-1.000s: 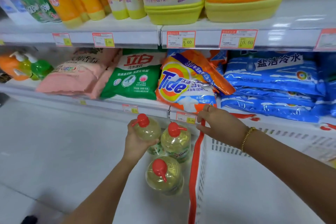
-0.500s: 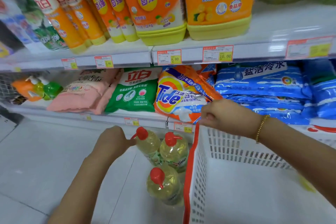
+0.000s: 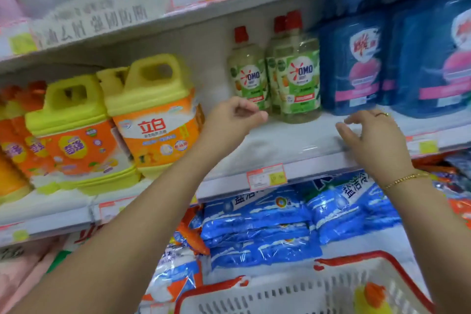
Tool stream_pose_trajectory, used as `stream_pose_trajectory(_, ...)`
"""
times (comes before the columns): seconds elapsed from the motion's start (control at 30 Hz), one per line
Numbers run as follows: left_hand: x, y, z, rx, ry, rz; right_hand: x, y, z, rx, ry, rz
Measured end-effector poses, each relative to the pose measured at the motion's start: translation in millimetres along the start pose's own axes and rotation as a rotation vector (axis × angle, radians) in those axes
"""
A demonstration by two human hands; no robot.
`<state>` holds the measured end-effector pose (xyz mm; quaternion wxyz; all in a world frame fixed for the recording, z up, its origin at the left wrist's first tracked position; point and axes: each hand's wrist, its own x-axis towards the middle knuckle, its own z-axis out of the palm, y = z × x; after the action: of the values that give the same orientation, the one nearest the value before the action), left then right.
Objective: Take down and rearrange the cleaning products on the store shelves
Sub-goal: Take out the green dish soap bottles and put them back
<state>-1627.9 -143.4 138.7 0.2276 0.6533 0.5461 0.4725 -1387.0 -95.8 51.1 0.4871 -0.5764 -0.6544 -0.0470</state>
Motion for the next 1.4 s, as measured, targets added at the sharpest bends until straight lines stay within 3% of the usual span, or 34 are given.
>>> stream_pose_trajectory(0.1,55.0,2.0,42.2,-0.138,-0.011,-0.153,-3.7,19.1,16.9,-0.124,0.088,-0.08)
stream_pose_trajectory(0.23,105.4,-3.7,77.4,-0.195,-0.016,-0.214,-0.5,20.4,30.5,-0.243,0.169,-0.07)
stream_pose_trajectory(0.43,143.3,4.5,106.2,-0.331,-0.002,-0.271,-2.0,27.3,37.2,-0.152,0.191,-0.095)
stream_pose_trajectory(0.57,136.8,6.9,111.7,-0.297,-0.012,-0.26,-2.7,25.3,34.4,-0.145,0.173,-0.072)
stream_pose_trajectory(0.7,112.5,12.5,98.5,-0.273,0.004,-0.208,-3.7,21.2,24.8,-0.028,0.055,-0.055)
stream_pose_trajectory(0.9,44.6,26.6,63.3,-0.105,-0.004,-0.011,-4.2,4.5,-15.4,0.495,-0.116,0.024)
stream_pose_trajectory(1.03,-15.0,40.0,43.0,0.056,-0.022,0.171,-13.3,-28.8,-35.6,0.566,-0.23,-0.004)
stream_pose_trajectory(1.17,-64.1,52.2,16.5,0.265,-0.057,0.355,-30.0,-55.2,-55.7,0.608,-0.448,0.007)
stream_pose_trajectory(1.2,-73.4,53.4,9.1,0.278,-0.061,0.384,-31.5,-63.6,-61.2,0.532,-0.479,-0.019)
stream_pose_trajectory(1.4,-122.3,63.2,-29.9,0.256,0.071,0.345,-47.6,-112.3,-94.1,0.605,-0.555,-0.245)
